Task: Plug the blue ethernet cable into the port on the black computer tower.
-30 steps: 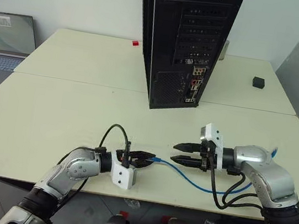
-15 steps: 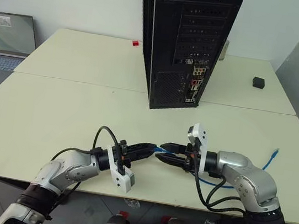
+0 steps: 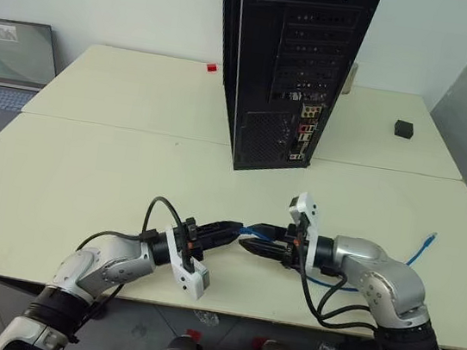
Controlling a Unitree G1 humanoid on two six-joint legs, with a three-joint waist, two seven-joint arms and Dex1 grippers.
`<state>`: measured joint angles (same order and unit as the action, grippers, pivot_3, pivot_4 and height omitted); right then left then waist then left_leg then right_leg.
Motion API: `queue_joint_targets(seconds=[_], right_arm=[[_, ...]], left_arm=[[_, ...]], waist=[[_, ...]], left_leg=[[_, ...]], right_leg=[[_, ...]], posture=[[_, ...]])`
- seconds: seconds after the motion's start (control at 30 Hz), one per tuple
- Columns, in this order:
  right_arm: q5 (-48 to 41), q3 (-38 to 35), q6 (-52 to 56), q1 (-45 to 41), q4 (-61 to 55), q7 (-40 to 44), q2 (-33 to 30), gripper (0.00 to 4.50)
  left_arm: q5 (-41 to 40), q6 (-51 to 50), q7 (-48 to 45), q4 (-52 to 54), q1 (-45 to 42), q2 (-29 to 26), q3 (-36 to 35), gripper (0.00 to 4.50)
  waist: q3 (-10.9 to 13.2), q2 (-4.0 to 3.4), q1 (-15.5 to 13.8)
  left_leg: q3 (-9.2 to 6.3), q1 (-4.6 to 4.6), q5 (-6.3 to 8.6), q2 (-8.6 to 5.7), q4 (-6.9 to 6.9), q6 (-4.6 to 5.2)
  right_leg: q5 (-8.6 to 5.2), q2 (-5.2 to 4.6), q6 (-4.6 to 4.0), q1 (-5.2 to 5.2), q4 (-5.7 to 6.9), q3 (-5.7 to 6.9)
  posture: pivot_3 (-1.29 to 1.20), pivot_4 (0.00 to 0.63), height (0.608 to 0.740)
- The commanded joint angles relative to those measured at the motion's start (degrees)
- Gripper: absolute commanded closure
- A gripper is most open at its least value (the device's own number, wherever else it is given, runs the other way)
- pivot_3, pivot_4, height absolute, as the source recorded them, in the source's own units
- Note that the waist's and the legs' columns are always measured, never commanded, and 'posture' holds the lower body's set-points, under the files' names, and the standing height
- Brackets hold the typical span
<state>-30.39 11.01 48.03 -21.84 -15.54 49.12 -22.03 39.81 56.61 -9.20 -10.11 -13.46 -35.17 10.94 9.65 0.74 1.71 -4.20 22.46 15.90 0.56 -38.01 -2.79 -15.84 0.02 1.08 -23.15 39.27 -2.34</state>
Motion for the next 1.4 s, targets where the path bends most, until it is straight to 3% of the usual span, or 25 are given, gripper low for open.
queue_joint_targets(seconds=[0.03,0.2,0.63,0.67,1.03,1.2,1.4], right_arm=[[-0.57,-0.11,-1.08,-1.44,-0.42,-0.36,0.53,3.21],[-0.16,0.55,-1.68,-1.71,0.22,-0.14,0.08,4.48],[-0.61,1.04,-1.82,-1.74,0.46,0.52,-1.11,4.50],[-0.62,1.03,-1.81,-1.73,0.46,0.63,-1.25,4.50],[-0.62,-1.31,-2.46,-2.34,1.09,-0.05,-2.67,4.50],[0.79,-6.29,-4.68,-2.91,2.06,-3.69,-3.64,4.50],[4.40,-10.95,-9.50,-5.26,3.38,-12.64,-1.02,4.50]], left_arm=[[0.09,0.12,1.13,1.41,-0.16,-0.64,0.44,4.23],[0.22,0.00,1.28,1.75,0.14,-0.51,0.58,4.23],[-6.07,0.25,-2.14,1.98,0.66,-1.22,2.46,4.23],[-7.11,0.11,-2.56,2.01,0.63,-1.23,2.46,3.53],[-18.01,-3.66,-9.51,2.57,0.59,-1.83,3.39,1.29],[-32.23,-22.68,-16.82,8.31,1.42,1.32,2.35,0.33],[-44.74,-48.75,-21.88,19.09,0.35,7.19,2.17,0.33]], waist=[[0.00,0.00,-0.01],[0.00,0.00,0.00],[0.00,0.00,0.01],[0.00,0.00,0.01],[0.00,0.00,0.06],[0.00,0.00,0.07],[0.00,0.00,0.18]], left_leg=[[0.00,0.00,0.00,0.00,0.00,0.00],[0.00,0.00,0.00,0.00,0.00,0.00],[-0.01,0.00,0.00,0.00,0.00,0.00],[-0.02,0.00,0.00,0.00,0.00,0.00],[-0.02,0.00,0.00,0.00,0.00,0.00],[-0.02,0.00,0.00,-0.02,-0.01,0.00],[-0.01,0.01,0.00,-0.04,-0.03,0.00]], right_leg=[[0.00,0.00,0.00,0.00,0.00,0.00],[0.00,0.00,0.00,0.00,0.01,0.01],[0.00,0.00,0.00,-0.01,0.03,0.00],[0.00,0.00,0.00,-0.01,0.03,0.00],[0.00,0.01,0.00,-0.01,0.04,0.00],[0.00,0.02,0.00,-0.01,0.05,0.00],[-0.01,0.08,0.01,-0.01,0.09,-0.01]], posture=[[0.00,0.150,0.740],[0.00,0.150,0.740],[0.00,0.150,0.740],[0.00,0.150,0.740],[0.00,0.150,0.740],[0.00,0.150,0.740],[0.00,0.150,0.740]])
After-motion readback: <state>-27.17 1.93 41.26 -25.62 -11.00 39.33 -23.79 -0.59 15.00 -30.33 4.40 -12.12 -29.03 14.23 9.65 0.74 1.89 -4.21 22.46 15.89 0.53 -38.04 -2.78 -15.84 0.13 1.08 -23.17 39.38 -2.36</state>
